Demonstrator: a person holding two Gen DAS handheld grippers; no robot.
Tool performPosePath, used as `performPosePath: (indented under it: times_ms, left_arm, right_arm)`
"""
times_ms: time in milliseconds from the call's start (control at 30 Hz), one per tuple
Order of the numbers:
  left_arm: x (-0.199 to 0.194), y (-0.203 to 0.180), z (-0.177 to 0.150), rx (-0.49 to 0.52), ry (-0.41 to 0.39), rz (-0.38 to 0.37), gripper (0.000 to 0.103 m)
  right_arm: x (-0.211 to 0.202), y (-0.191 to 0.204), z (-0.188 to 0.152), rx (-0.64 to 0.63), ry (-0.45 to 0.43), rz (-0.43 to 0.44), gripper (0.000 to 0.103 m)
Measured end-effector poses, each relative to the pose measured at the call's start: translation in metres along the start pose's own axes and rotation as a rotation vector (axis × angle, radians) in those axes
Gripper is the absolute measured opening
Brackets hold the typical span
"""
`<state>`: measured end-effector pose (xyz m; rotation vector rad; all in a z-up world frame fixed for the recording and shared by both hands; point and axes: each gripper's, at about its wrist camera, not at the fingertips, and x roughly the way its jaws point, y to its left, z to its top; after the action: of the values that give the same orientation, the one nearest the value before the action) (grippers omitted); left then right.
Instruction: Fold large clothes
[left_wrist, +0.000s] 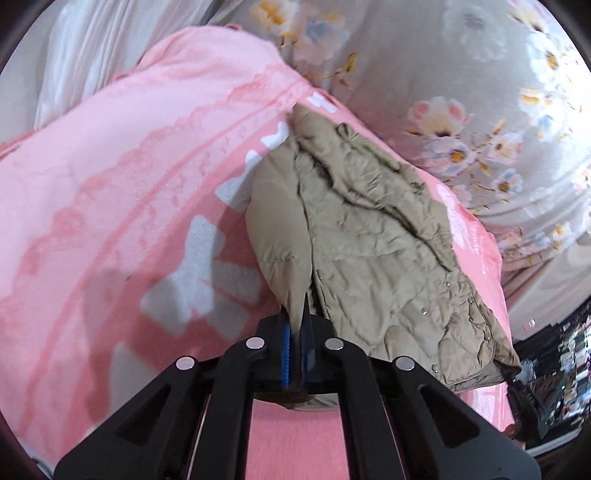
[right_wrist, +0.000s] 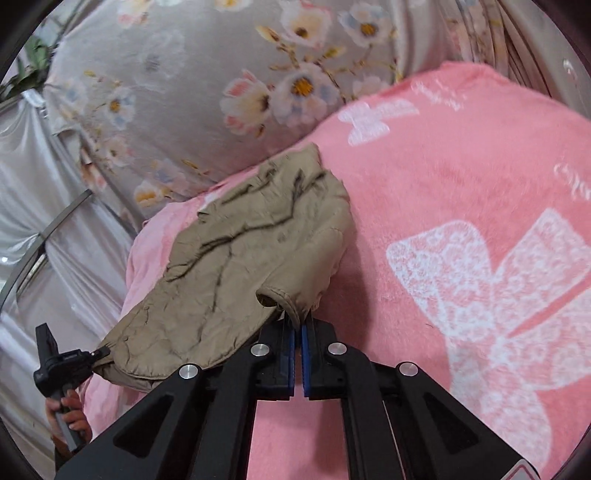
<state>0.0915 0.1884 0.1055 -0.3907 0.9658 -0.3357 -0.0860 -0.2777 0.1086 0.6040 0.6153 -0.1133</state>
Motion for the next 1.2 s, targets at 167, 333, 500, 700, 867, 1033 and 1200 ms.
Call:
performPosePath:
  times_ms: [167,333,500,700,867,1033,1200]
  left_arm:
    - [-0.076,-0.007,-0.015,0.028,-0.063,-0.051,0.002]
    - [-0.160,-0.035,-0.008,0.100,-0.212,-0.100,0.002]
    - [-0.165,-0.061,0.032,0.146,-0.297,-0.057,0.003]
    - [-0.078,-0.077,0.097,0.175,-0.277,0.106,0.004]
    - [0.002,-0.080,0.134,0.224,-0.238,0.273,0.004]
    - [0.099,-0.062,0.156,0.216,-0.115,0.384,0.004]
    - [0.166,-0.035,0.152,0.200,-0.014,0.425,0.005]
  right_arm:
    - [-0.081,0.022,-0.002,-0.078,-0.088,0.042,0.003]
    - [-0.153,0.057,0.016,-0.166,-0.248,0.095,0.003]
    - [-0.143,0.076,0.061,-0.207,-0.349,0.107,0.003]
    - [-0.036,0.065,0.126,-0.127,-0.303,0.056,0.003]
    - [0.067,0.055,0.162,-0.081,-0.230,-0.028,0.003]
    - [0.160,0.032,0.161,-0.033,-0.107,-0.120,0.003]
    - [0.215,0.008,0.147,-0.013,-0.018,-0.177,0.003]
